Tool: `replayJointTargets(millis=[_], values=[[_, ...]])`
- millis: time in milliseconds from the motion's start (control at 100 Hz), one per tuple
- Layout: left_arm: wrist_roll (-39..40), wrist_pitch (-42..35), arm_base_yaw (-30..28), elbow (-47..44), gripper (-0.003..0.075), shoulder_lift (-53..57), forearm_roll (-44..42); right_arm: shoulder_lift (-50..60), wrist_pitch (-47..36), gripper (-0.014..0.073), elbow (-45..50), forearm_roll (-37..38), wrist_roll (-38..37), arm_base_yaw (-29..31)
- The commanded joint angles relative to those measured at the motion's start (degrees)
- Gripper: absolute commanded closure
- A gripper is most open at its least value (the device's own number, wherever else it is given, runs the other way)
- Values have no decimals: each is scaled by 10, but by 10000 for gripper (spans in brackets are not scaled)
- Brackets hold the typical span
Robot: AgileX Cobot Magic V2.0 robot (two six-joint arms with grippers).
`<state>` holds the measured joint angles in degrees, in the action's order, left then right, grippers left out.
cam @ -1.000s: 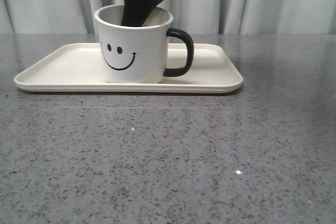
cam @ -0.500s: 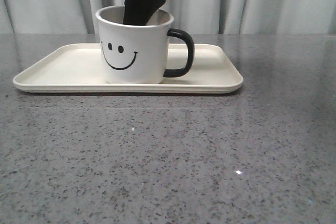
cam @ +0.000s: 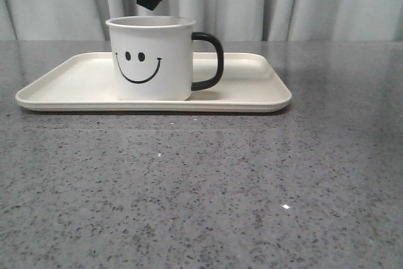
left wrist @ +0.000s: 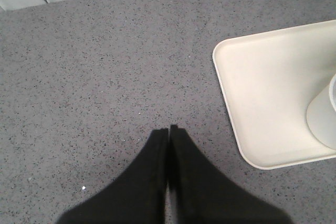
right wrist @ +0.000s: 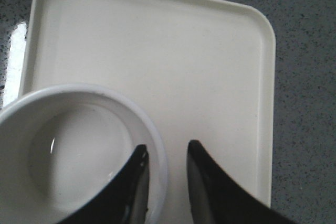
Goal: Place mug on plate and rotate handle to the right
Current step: 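Open the right gripper and lift it out of the mug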
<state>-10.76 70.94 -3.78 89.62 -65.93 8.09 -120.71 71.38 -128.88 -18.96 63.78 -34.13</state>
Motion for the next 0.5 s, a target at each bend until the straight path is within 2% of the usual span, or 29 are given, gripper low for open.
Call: replayJointTargets(millis=[0, 190, 490], values=[[1, -31, -1, 12, 740, 7, 11, 37, 51, 382, -20, -9, -2, -1], [1, -35, -1, 12, 740, 7, 11, 50, 51, 264, -20, -3, -14, -1], [1, -73, -1, 12, 740, 7, 26, 122, -12, 262, -20, 5, -80, 13]])
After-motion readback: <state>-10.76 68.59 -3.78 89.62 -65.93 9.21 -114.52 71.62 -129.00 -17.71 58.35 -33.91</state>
